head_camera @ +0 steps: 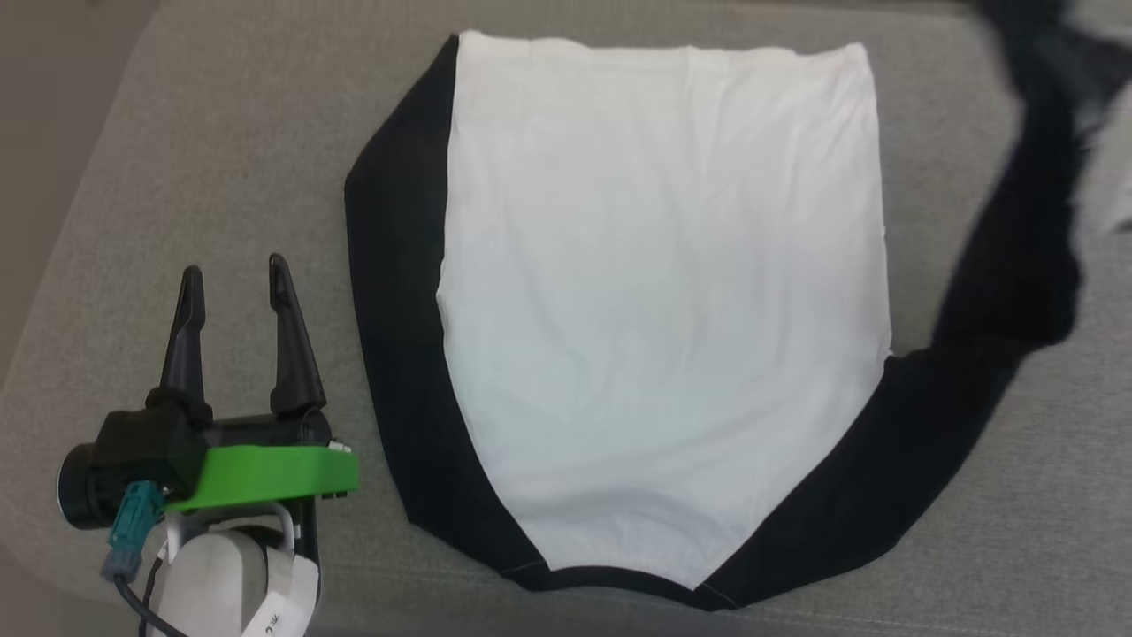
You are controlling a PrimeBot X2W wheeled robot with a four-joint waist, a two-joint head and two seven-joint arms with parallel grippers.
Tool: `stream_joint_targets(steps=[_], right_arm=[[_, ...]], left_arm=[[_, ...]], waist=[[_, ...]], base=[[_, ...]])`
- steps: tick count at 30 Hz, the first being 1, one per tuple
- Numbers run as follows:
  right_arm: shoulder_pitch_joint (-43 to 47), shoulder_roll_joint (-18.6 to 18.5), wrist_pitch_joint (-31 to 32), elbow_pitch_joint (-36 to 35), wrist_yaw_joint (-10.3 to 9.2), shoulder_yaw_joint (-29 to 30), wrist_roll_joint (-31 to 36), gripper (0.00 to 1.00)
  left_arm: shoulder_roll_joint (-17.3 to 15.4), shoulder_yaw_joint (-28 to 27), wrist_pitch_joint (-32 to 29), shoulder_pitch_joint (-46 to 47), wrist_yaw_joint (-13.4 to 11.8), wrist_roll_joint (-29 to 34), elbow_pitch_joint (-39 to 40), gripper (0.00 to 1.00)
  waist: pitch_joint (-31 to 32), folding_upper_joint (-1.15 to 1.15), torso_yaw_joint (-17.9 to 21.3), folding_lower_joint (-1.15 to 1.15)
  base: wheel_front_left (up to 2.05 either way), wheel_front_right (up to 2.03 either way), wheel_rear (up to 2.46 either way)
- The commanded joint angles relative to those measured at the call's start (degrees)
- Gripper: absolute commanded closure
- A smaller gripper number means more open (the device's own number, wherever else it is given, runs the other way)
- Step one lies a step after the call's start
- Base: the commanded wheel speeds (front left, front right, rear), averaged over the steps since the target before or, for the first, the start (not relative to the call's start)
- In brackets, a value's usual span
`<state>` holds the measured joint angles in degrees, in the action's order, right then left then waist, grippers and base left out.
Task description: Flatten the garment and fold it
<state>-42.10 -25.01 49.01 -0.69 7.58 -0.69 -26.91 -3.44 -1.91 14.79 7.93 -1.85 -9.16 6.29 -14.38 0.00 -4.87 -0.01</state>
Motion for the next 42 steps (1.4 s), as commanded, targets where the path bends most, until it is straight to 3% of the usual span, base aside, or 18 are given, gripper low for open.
stream_joint_targets(steps=[1, 7, 14, 25, 29, 30, 31, 37, 42], right_arm=[[1.18, 1.99, 0.28, -1.15, -0.09, -2.13, -0.84, 1.0], [2.8, 11.16, -2.2, 0.74, -0.09, -12.17, -2.56, 1.0], [4.61, 18.88, -8.0, 10.17, -0.09, -22.97, -2.42, 1.0], [8.97, 22.06, -15.87, 28.38, -0.09, -32.28, -1.63, 1.0], [10.19, 22.11, -17.07, 31.0, -0.09, -35.23, -5.69, 1.0], [10.24, 22.11, -17.92, 31.13, -0.09, -35.51, -8.02, 0.82], [9.92, 22.11, -18.31, 31.06, -0.09, -36.05, -9.04, 0.0], [5.98, 22.12, -23.22, 27.02, -0.09, -35.5, -15.79, 0.0], [3.44, 21.75, -26.85, 22.08, -0.09, -28.53, -16.88, 0.0]], left_arm=[[0.23, -0.28, 0.2, -0.87, 0.47, -0.29, 0.03, 0.0], [0.38, 0.18, 0.2, -1.54, 0.99, -0.63, -0.45, 0.0], [0.5, 1.62, 0.2, -1.26, 1.18, -1.32, -1.13, 0.0], [0.55, 4.22, 0.2, -0.28, 0.01, -3.41, -1.7, 0.0], [0.56, 4.6, 0.2, -0.12, -0.47, -3.9, -2.13, 0.0], [0.56, 4.55, 0.2, -0.08, -0.58, -4.04, -2.24, 0.0], [0.56, 4.49, 0.2, -0.09, -0.6, -4.01, -2.38, 0.0], [0.56, 3.38, 0.2, -0.51, -0.27, -3.25, -3.5, 0.0], [0.49, 1.8, 0.2, -1.03, 0.36, -2.66, -4.04, 0.0]], waist=[[3.3, 0.0, 0.88, 0.01], [4.31, 0.0, -1.75, 0.01], [3.31, 0.0, -6.5, 0.01], [0.03, 0.0, -11.38, 0.01], [-0.39, 0.0, -11.44, 0.01], [-0.41, 0.0, -11.14, 0.01], [-0.37, 0.0, -10.85, 0.01], [1.78, 0.0, -7.92, 0.01], [3.67, 0.0, -4.69, 0.01]], base=[[0.0, 0.0, 0.0], [0.0, 0.0, 0.0], [0.0, 0.0, 0.0], [0.0, 0.0, 0.0], [0.0, 0.0, 0.0], [0.0, 0.0, 0.0], [0.0, 0.0, 0.0], [0.0, 0.0, 0.0], [0.0, 0.0, 0.0]])
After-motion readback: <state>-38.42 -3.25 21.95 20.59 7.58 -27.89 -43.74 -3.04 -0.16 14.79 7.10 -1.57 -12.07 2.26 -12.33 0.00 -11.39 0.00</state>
